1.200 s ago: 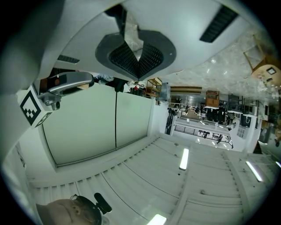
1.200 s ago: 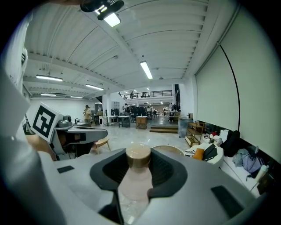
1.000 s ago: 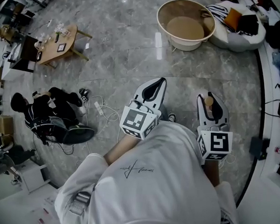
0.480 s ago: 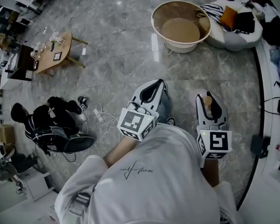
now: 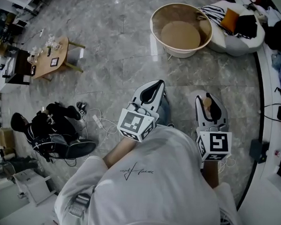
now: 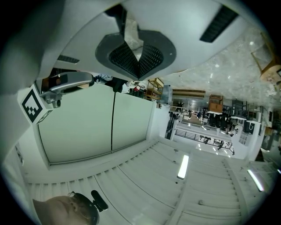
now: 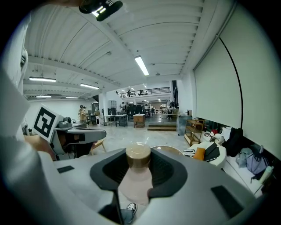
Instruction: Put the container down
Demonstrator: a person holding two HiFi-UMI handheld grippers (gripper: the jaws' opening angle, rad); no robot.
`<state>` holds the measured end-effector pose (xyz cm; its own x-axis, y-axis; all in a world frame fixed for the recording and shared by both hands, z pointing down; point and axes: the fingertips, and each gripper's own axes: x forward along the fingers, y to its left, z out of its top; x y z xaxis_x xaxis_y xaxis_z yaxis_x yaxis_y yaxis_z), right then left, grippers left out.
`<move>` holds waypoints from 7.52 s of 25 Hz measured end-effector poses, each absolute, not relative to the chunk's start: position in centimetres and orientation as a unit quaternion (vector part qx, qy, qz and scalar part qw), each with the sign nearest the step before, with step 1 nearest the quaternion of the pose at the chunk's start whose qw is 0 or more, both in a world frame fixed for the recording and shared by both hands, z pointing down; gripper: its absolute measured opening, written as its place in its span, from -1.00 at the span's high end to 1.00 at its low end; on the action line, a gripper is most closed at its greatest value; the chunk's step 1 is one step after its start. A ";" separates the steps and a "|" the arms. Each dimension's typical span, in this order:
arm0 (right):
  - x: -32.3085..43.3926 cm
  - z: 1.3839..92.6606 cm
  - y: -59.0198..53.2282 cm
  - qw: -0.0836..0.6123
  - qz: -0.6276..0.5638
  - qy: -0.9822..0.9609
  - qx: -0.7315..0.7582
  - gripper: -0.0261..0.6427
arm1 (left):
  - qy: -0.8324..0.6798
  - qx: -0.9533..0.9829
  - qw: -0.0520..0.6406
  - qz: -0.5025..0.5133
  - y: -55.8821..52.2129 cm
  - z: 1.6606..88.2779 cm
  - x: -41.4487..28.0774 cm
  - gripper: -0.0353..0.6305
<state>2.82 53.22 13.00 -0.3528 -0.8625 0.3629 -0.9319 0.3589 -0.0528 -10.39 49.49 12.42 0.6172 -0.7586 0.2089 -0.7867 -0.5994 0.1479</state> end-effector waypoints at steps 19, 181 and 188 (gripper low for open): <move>0.4 12.5 37.5 0.146 0.146 -0.804 0.557 0.50 | -0.405 0.905 0.106 0.077 33.5 10.9 -11.4 0.84; 4.4 49.0 -11.8 0.243 0.188 -0.861 0.405 0.50 | -0.489 0.811 0.294 0.127 -10.3 45.5 -4.2 0.84; 4.6 51.0 -12.2 0.243 0.202 -0.856 0.409 0.50 | -0.484 0.811 0.299 0.135 -10.5 47.1 -4.0 0.84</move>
